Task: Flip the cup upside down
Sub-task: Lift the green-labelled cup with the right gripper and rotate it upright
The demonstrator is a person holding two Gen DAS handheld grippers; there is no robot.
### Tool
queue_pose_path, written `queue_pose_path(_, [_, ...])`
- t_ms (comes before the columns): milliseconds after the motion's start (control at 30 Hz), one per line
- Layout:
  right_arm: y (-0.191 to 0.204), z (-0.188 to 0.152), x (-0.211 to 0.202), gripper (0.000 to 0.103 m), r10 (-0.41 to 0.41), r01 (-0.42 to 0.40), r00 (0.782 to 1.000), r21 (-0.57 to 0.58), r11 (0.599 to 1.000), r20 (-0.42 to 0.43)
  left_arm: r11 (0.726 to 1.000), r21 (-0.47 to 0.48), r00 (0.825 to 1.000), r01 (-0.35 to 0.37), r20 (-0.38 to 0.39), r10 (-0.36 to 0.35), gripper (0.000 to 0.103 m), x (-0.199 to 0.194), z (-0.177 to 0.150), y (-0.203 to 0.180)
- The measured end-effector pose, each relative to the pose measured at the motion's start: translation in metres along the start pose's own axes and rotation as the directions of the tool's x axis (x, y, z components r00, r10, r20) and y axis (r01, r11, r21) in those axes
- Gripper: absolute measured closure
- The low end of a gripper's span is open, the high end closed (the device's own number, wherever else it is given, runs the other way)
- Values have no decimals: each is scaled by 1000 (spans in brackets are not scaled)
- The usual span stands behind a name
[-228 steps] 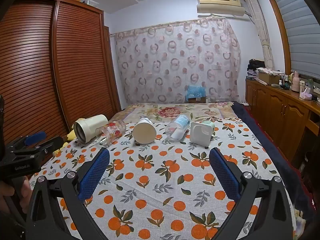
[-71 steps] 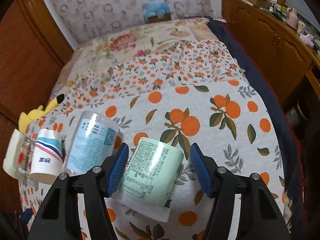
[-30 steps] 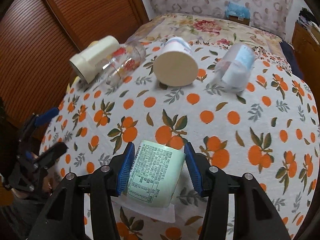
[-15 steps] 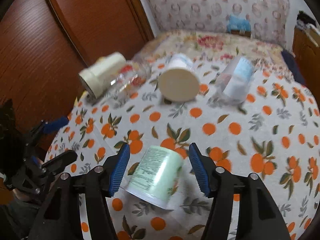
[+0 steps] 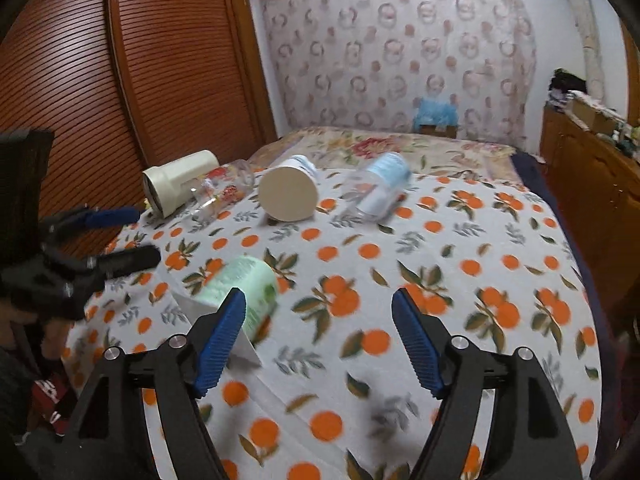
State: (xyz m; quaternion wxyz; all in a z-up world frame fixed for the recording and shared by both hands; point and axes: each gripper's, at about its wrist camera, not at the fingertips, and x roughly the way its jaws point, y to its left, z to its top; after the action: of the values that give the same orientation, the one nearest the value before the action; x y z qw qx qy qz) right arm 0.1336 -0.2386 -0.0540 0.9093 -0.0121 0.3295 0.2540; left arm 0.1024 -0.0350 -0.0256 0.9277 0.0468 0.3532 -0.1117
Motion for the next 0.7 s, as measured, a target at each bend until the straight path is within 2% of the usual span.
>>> queue_pose_path(100, [-2,-12,-7,25,-15,15,1000,9,1000,20,1000,11,1000,12,-26,-12,14,7,9,-11])
queue_pose_path(233, [-1,-20,-19,24,-44,43,996,5,999,75,999,23,997,25,-78,-23,15,21,18,-23])
queue_pose_path(300, [0,-22,-19,24,-78,78,994,-3,997,70,999,21,994,33,-110,-30,20,28,22,-27])
queue_pose_path(367, [0,-25,-21,24,-64,63,995,7,998,75,999,13,990,41,-134,-38,22,33,25,-29])
queue_pose_path(700, [1,-39,-27,24,-85,85,992,2,996,95,996,-39,959,77,-271,-85,30,65,34,-37])
